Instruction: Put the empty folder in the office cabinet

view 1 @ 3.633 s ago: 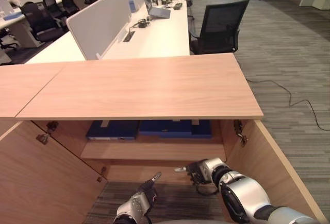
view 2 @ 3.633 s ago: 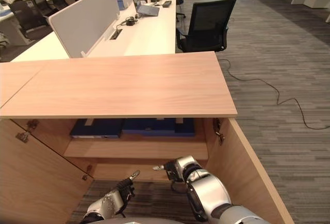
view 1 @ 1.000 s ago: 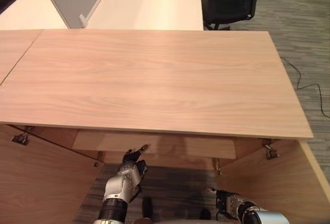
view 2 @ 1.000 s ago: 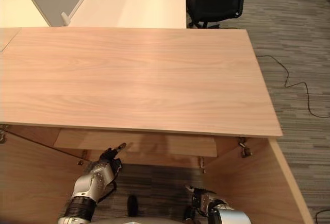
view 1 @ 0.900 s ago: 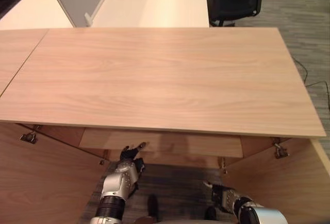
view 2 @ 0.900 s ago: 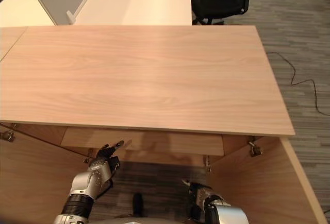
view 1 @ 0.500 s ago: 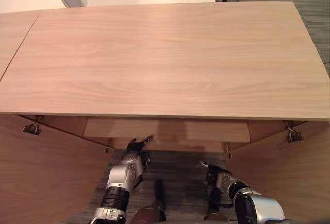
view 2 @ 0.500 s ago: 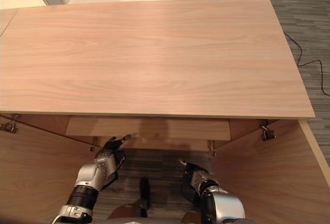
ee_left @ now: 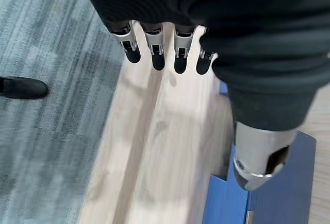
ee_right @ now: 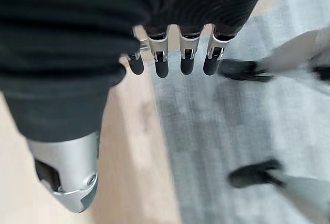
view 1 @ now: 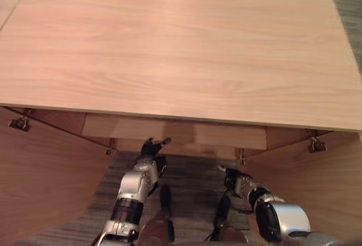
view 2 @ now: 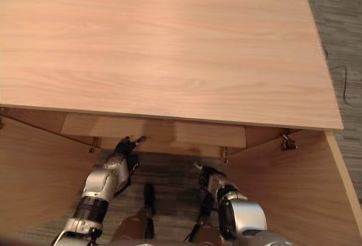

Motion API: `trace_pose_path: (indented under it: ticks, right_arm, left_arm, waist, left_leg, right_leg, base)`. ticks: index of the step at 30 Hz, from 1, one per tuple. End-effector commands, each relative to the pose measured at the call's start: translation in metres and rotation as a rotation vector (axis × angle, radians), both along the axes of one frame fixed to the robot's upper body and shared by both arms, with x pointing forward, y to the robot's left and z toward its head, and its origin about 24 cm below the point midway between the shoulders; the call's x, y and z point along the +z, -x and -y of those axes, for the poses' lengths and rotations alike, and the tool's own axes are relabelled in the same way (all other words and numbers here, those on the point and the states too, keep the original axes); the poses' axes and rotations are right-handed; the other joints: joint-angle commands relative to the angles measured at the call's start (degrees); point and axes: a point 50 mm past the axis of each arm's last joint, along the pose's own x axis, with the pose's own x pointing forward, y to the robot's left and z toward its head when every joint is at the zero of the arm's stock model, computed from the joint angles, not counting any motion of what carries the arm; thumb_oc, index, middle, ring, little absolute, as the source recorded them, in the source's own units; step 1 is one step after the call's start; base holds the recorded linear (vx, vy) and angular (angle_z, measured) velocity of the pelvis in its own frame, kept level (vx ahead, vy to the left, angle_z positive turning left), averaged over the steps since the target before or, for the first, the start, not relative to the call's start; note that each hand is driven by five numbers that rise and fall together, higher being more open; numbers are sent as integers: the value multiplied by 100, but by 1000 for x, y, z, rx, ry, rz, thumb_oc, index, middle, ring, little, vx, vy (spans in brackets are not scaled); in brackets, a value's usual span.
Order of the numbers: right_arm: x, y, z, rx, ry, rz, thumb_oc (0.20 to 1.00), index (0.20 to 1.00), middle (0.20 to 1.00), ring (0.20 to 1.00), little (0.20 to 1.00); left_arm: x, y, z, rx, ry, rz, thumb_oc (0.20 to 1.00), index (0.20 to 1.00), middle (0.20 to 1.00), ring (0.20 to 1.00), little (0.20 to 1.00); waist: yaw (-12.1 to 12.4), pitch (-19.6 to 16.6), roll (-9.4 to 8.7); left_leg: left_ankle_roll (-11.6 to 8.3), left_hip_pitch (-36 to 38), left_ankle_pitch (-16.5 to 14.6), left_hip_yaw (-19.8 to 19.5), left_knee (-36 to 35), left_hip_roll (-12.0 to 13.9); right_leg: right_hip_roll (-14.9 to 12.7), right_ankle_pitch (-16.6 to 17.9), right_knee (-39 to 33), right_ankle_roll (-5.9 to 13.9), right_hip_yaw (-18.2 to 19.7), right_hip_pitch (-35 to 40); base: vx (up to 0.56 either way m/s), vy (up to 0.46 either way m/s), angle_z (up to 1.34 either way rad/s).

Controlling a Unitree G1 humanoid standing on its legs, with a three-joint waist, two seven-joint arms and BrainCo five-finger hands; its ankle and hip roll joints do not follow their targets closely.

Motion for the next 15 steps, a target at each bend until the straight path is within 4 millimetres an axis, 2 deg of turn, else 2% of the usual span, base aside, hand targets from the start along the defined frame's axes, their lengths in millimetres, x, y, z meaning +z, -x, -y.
trace_pose_path:
  ticks: [1, 2, 3, 5, 7, 10, 15]
  right_arm:
    - [15, -12, -10, -54, -73, 45, 1000, 1000, 1000, 1000, 1000]
    - [15, -12, -10, -54, -73, 45, 1000, 1000, 1000, 1000, 1000]
    - [26, -19, -15, -55, -80, 83, 1000, 1000, 1000, 1000, 1000]
    - [30, -22, -16, -62, -80, 102, 1000, 1000, 1000, 1000, 1000]
    - [42, -30, -24, -54, -94, 147, 1000, 1000, 1000, 1000, 1000]
    - [45, -32, -26, -58, -98, 155, 1000, 1000, 1000, 1000, 1000]
    - [55, -38, -26, -57, -102, 187, 1000, 1000, 1000, 1000, 1000]
  left_arm:
    - [44, -10, 16, 0, 33, 206, 1000, 1000, 1000, 1000, 1000]
    - [44, -10, 16, 0, 33, 206, 1000, 1000, 1000, 1000, 1000]
    - [54, -11, 24, -12, 49, 248, 1000, 1000, 1000, 1000, 1000]
    - [60, -12, 30, -22, 56, 273, 1000, 1000, 1000, 1000, 1000]
    - [82, -13, 32, -27, 44, 377, 1000, 1000, 1000, 1000, 1000]
    - [97, -13, 31, -20, 31, 447, 1000, 1000, 1000, 1000, 1000]
    - [149, -7, 21, 29, -30, 699, 1000, 1000, 1000, 1000, 1000]
  waist:
    - [101, 115, 102]
    - [96, 67, 98]
    - [51, -125, 69]
    - [23, -251, 24]
    - [-39, -513, -108]
    - [-70, -638, -191]
    - [-119, -692, -324]
  left_leg:
    - [124, -667, -715, -432, 867, -55]
    - [126, -751, -737, -436, 921, -55]
    - [114, -1285, -918, -461, 1403, -61]
    - [101, -1668, -1063, -490, 1817, -62]
    - [58, -2668, -1336, -482, 2731, 3]
    - [27, -3090, -1459, -473, 3053, 21]
    - [-14, -3791, -1595, -446, 3605, 78]
  right_leg:
    - [-271, -636, 797, 237, 45, -792]
    - [-285, -658, 850, 235, 54, -875]
    - [-314, -933, 1407, 177, 156, -1454]
    - [-400, -1147, 1969, 155, 249, -1916]
    - [-644, -1518, 3087, 55, 398, -3052]
    - [-755, -1690, 3496, 7, 446, -3521]
    - [-977, -1912, 4076, -64, 546, -4191]
  base:
    - [-133, -24, 17]
    - [-204, -37, 25]
    - [-88, -16, 28]
    - [-79, -41, 22]
    - [-75, -112, 12]
    - [-20, -76, 8]
    - [-1, -68, 7]
